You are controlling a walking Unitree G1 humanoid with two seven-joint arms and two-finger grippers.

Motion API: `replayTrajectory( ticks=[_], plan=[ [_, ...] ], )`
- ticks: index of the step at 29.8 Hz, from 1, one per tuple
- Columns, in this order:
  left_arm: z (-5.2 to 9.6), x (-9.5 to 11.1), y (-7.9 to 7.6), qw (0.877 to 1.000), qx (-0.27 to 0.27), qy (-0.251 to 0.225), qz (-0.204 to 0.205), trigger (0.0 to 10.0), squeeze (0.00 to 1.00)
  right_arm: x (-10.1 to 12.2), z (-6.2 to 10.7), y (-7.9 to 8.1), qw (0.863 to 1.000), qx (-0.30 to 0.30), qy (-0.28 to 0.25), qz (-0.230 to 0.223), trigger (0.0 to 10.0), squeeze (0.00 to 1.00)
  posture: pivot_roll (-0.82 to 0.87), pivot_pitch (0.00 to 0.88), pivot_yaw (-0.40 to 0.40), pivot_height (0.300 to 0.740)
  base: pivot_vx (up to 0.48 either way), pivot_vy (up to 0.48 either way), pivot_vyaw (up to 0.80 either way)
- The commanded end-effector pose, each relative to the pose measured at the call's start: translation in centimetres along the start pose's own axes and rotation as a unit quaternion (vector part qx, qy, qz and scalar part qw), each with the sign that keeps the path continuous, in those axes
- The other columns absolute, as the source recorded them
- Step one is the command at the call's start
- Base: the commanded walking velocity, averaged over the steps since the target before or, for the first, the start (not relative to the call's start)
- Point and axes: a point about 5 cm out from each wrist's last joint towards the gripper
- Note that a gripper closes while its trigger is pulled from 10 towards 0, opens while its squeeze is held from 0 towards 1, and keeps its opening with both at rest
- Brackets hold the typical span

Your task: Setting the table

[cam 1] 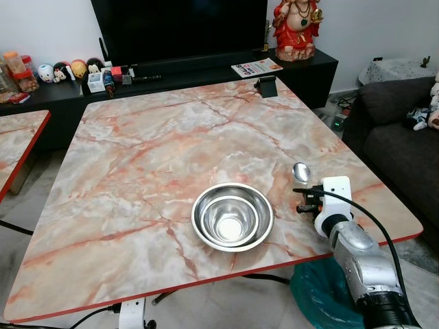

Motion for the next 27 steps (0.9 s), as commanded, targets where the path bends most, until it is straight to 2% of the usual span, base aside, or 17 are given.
replayTrajectory(
  ticks=[1,9,10,19,27],
  plan=[
    [0.0,0.1,0.5,1.0,0.004,0.002,-0.007,10.0,0.0,0.5,0.1,0.6,0.999,0.023,0.0,-0.023,10.0,0.0,-0.06,0.011,0.078,0.74,0.0,0.0,0.0],
    [0.0,0.1,0.5,1.0,0.004,0.002,-0.008,10.0,0.0,0.0,0.2,1.1,0.998,0.042,0.026,-0.025,10.0,0.0,-0.06,0.011,0.076,0.74,0.0,0.0,0.0],
    [0.0,0.1,0.6,1.0,0.005,0.002,-0.008,10.0,0.0,-0.2,0.2,1.1,0.999,0.042,0.032,-0.012,10.0,0.0,-0.06,0.011,0.076,0.74,0.0,0.0,0.0],
    [0.0,0.2,0.7,1.0,0.01,0.003,-0.008,10.0,0.0,-1.4,0.0,3.0,0.995,0.077,0.065,-0.007,10.0,0.0,-0.05,0.01,0.073,0.74,0.0,0.0,0.0],
    [0.0,0.1,0.8,1.0,0.011,0.004,-0.006,10.0,0.0,-1.6,-0.1,3.0,0.996,0.067,0.066,-0.004,10.0,0.0,-0.05,0.011,0.073,0.74,0.0,0.0,0.0]
  ],
)
Point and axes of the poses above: a point about 5 cm out from each wrist's last joint towards the gripper, its own z axis pointing back from the gripper into the wrist, its own x axis along the axis of the wrist's last joint, y = z × x, and after that the axes turned 11 degrees about -z, right-handed
